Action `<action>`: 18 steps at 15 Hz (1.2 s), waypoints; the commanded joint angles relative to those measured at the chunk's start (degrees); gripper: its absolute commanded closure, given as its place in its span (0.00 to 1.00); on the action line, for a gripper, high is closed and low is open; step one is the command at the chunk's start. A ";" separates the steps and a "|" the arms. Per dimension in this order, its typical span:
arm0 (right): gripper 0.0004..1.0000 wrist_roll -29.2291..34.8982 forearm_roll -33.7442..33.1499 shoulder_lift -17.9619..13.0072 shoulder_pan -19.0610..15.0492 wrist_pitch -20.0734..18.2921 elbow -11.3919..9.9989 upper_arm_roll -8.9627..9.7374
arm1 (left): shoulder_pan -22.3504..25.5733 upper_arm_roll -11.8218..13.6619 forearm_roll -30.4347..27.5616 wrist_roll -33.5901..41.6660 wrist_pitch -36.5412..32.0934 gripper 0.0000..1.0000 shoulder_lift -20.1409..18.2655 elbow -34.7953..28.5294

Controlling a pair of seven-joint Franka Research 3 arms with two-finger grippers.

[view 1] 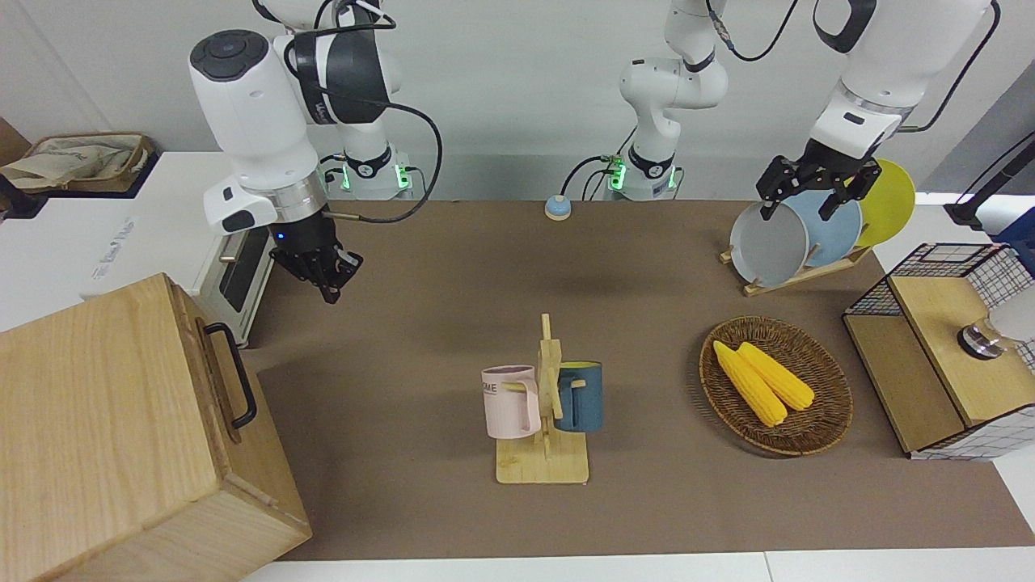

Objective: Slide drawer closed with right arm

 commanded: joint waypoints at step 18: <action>0.80 -22.95 -0.37 -5.97 -2.38 -5.24 -0.69 0.82 | -0.99 0.95 0.72 0.42 0.02 0.00 0.76 1.26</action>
